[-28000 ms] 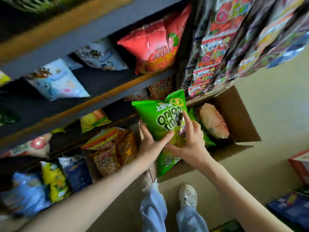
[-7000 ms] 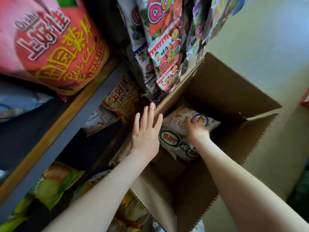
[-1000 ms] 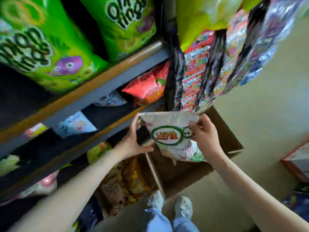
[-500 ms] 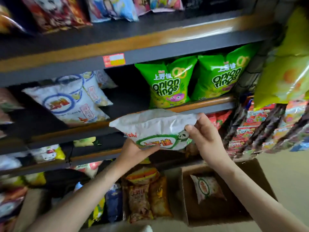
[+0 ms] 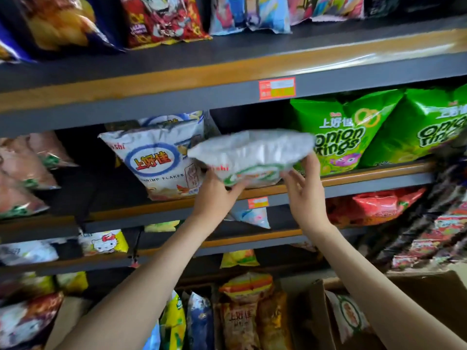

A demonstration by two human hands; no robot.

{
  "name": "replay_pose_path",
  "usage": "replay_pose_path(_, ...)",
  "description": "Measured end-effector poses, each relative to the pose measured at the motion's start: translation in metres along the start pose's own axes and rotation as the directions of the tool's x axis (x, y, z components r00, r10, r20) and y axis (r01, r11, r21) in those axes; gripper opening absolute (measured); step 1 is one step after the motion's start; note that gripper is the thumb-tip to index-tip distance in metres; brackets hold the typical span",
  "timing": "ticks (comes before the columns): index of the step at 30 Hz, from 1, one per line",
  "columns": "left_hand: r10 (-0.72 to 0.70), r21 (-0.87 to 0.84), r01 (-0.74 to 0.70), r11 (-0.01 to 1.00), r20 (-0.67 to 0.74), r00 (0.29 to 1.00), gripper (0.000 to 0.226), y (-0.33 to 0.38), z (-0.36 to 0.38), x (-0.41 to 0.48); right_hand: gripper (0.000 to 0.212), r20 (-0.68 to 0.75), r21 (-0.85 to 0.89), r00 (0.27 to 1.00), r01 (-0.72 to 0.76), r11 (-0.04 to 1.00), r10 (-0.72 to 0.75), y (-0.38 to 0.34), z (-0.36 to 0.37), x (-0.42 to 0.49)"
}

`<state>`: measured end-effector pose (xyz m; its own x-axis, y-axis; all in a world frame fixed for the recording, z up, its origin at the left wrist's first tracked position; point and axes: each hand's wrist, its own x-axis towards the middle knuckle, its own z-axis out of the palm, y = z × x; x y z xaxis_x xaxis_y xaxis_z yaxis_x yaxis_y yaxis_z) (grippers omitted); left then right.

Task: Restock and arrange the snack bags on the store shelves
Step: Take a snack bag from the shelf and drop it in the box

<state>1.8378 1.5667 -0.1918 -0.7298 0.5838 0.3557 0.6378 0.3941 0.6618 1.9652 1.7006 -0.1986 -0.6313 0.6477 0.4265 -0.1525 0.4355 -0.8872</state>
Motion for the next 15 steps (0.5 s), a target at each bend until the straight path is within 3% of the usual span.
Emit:
replay_pose_path(3,0.02,0.018,-0.018,1.0,-0.081,0.997,0.066,-0.004,0.009,0.018,0.086,0.008,-0.065,1.0,0.004,0.998,-0.004,0.017,0.032,0.012)
replay_pose_path(6,0.078,0.195,-0.067,0.978,-0.053,0.996,0.06,-0.011,0.012,0.031,0.104,-0.013,-0.314,0.991,0.122,0.942,-0.132,0.039,0.061,0.024)
replay_pose_path(9,0.269,0.473,-0.208,0.856,-0.064,0.961,0.062,-0.026,0.0,0.038,0.119,-0.068,-0.378,0.989,0.094,0.921,-0.129,0.039,0.077,0.038)
replay_pose_path(11,0.473,0.563,-0.328,0.759,-0.129,0.872,0.049,-0.045,-0.013,0.037,0.126,-0.073,-0.398,0.992,0.062,0.915,-0.099,0.043,0.086,0.044)
replay_pose_path(13,0.658,0.62,-0.431,0.655,-0.188,0.729,0.04,-0.07,-0.028,0.024,0.128,-0.079,-0.454,0.995,0.016,0.891,-0.058,0.048,0.094,0.048)
replay_pose_path(15,0.74,0.729,-0.376,0.571,-0.259,0.621,0.05,-0.098,-0.041,0.008,0.129,-0.107,-0.478,0.994,-0.019,0.878,-0.036,0.048,0.1,0.051)
